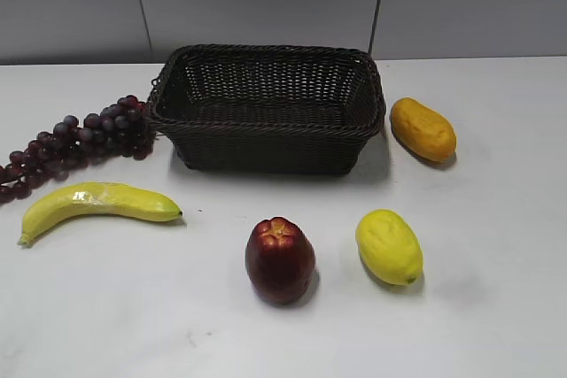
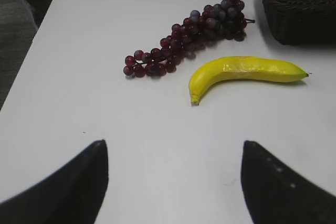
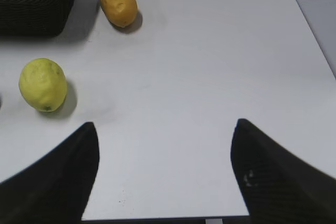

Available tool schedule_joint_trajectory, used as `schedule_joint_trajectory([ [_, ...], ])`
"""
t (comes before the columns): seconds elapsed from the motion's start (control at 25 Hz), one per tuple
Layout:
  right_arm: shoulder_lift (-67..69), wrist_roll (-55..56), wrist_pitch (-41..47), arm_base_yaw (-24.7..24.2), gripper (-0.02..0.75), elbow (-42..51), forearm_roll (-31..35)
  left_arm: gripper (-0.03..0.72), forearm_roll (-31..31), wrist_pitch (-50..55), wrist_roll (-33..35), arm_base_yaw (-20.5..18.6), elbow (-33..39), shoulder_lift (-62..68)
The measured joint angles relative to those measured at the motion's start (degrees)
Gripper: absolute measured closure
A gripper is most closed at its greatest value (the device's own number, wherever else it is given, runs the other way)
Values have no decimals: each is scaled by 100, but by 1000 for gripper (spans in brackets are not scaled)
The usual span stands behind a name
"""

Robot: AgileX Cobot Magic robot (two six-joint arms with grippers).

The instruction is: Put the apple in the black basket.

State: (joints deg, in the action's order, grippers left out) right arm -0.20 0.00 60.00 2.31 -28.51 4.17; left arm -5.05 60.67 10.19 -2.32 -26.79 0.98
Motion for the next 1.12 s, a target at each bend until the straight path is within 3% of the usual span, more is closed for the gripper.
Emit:
schedule_joint_trajectory([
  [0.56,0,0,0,0,148,0,-5,109,22,-10,0,0,-22,69],
  [1.12,0,0,0,0,148,0,-5,109,17,-873,237,128,-466,1561],
])
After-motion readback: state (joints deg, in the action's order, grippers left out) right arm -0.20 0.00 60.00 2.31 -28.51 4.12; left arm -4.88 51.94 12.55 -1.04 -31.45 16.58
